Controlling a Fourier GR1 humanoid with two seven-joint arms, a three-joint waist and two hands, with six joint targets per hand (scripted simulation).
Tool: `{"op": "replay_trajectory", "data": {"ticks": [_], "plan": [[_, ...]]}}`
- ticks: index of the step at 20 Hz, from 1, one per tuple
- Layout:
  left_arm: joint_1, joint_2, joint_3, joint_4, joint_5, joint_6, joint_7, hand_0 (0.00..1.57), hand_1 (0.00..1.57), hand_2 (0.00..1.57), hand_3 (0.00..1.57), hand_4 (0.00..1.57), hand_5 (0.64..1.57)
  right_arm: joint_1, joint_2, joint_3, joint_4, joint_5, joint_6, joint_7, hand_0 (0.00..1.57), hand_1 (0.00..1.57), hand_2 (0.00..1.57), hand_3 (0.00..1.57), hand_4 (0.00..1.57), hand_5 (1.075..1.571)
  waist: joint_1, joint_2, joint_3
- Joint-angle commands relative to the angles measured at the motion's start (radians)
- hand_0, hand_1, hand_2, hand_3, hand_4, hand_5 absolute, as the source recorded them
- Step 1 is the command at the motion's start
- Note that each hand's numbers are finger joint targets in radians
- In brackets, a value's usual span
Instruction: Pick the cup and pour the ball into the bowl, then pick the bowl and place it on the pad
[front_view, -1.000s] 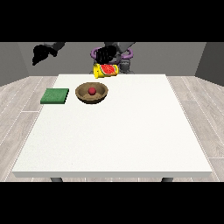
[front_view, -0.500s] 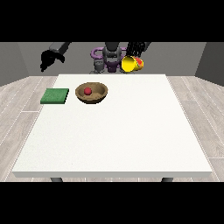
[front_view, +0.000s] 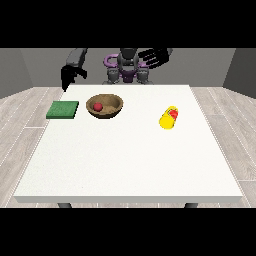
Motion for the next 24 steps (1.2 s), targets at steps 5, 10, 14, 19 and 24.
{"op": "replay_trajectory", "data": {"ticks": [5,10,14,19,24], "plan": [[0.002,0.154,0.306,-0.068,0.495,-0.507,-0.001,0.00,0.00,0.00,0.00,0.37,1.537,0.051,0.081,0.005,-0.024,-0.015,-0.033,-0.031,0.00,0.00,0.34,0.27,0.57,1.571,0.082,0.044,0.0108],[0.016,0.364,0.429,0.029,0.621,-0.721,0.063,0.00,0.00,0.00,0.00,0.29,1.548,0.056,0.127,0.057,-0.086,0.008,-0.051,-0.029,0.00,0.00,0.00,0.00,0.00,1.570,0.013,0.074,0.0142],[0.038,0.451,0.484,0.055,0.682,-0.786,0.090,0.00,0.00,0.00,0.00,0.26,1.548,0.067,0.129,0.065,-0.069,-0.007,-0.012,-0.034,0.00,0.00,0.00,0.00,0.00,1.569,-0.011,0.079,0.0155],[-0.028,0.448,0.465,0.001,0.737,-0.745,0.222,0.00,0.00,0.00,0.00,0.20,1.561,0.024,0.124,0.025,0.075,-0.013,-0.027,-0.107,0.00,0.00,0.00,0.00,0.00,1.571,0.035,0.080,0.0166],[0.008,0.528,0.503,0.000,0.776,-0.771,0.222,0.00,0.00,0.00,0.00,0.16,1.563,0.048,0.121,0.024,0.107,-0.020,0.010,-0.175,0.00,0.00,0.00,0.00,0.00,1.571,-0.001,0.098,0.0164]]}}
